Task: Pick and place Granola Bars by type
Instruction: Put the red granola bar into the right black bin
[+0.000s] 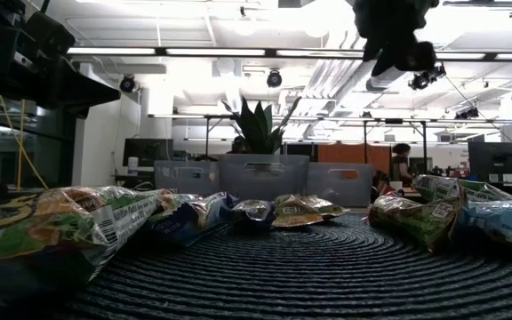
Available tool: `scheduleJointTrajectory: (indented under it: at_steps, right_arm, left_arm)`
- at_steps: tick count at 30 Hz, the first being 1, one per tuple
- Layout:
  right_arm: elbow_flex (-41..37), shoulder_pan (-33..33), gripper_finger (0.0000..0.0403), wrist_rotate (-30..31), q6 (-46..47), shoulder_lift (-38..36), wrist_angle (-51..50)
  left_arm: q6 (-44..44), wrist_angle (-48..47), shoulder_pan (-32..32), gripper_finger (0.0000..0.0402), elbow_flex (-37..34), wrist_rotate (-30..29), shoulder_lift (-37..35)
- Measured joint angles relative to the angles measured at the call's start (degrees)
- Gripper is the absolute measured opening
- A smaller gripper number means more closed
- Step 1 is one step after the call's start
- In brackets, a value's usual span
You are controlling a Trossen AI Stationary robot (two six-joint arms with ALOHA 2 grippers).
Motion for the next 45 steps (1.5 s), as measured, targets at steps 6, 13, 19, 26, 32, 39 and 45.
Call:
scheduleJointTrajectory:
  at_steps: [6, 13, 19, 26, 32, 39, 45]
  right_arm:
    - [0.0, 10.6, 0.0119, 5.8, 11.9, 0.0, 0.0]
    - [0.0, 22.9, 0.0119, 14.9, 26.5, 0.4, 0.3]
    - [0.0, 31.8, 0.0119, 21.2, 34.5, 4.1, 3.4]
    - [0.0, 37.8, 0.0119, 21.8, 37.4, 13.1, 9.9]
    - [0.0, 41.2, 0.0119, 23.2, 41.5, 19.6, 11.9]
    - [0.0, 42.3, 0.0119, 28.2, 49.7, 25.9, 14.4]
    - [0.0, 42.1, 0.0119, 26.9, 54.1, 30.3, 17.7]
  left_arm:
    - [0.0, 0.0, 0.0, 0.0001, 0.0, 0.0, 0.0]
    - [0.0, 0.0, 0.0, 0.0001, 0.0, 0.0, 0.0]
    - [0.0, 0.0, 0.0, 0.0001, 0.0, 0.0, 0.0]
    - [0.0, 0.0, 0.0, 0.0001, 0.0, 0.0, 0.0]
    - [0.0, 0.0, 0.0, 0.0001, 0.0, 0.0, 0.0]
    - [0.0, 0.0, 0.0, 0.0001, 0.0, 0.0, 0.0]
    - [0.0, 0.0, 0.0, 0.0001, 0.0, 0.0, 0.0]
